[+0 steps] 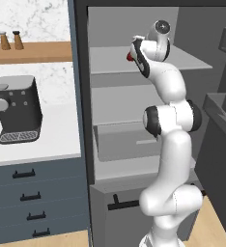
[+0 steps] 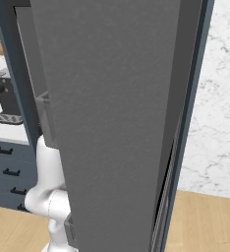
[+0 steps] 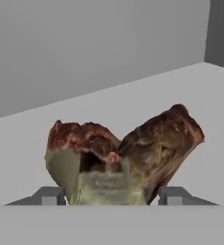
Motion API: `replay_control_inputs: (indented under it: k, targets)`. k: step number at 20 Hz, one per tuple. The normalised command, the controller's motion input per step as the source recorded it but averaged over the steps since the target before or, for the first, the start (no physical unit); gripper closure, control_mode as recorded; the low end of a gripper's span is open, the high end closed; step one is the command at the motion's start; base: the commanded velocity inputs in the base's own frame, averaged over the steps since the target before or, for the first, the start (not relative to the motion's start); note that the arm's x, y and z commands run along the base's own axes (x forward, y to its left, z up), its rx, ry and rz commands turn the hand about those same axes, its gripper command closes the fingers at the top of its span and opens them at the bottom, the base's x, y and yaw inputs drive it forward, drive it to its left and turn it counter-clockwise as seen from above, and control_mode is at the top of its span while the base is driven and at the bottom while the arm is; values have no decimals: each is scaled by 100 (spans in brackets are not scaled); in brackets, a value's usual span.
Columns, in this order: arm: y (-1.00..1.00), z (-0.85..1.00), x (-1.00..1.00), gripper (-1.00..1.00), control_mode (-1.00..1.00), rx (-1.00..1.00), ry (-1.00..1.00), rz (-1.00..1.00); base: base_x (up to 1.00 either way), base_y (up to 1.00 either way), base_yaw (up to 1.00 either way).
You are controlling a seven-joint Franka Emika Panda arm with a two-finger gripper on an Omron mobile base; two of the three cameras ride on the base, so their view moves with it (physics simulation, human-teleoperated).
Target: Place one bell pepper and one steak in each tupperware on the nearby counter, to pack two identical lunches.
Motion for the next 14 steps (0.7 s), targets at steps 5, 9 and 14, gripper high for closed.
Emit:
replay_control_inputs:
  k: [5,9,14]
  targets:
    - [0,5,-16,100,-100,-3,-1,1,0,0,0]
    - [-1,12,-85,100,-100,-10,-2,13,0,0,0]
    - [0,12,-100,100,-100,-21,-6,14,0,0,0]
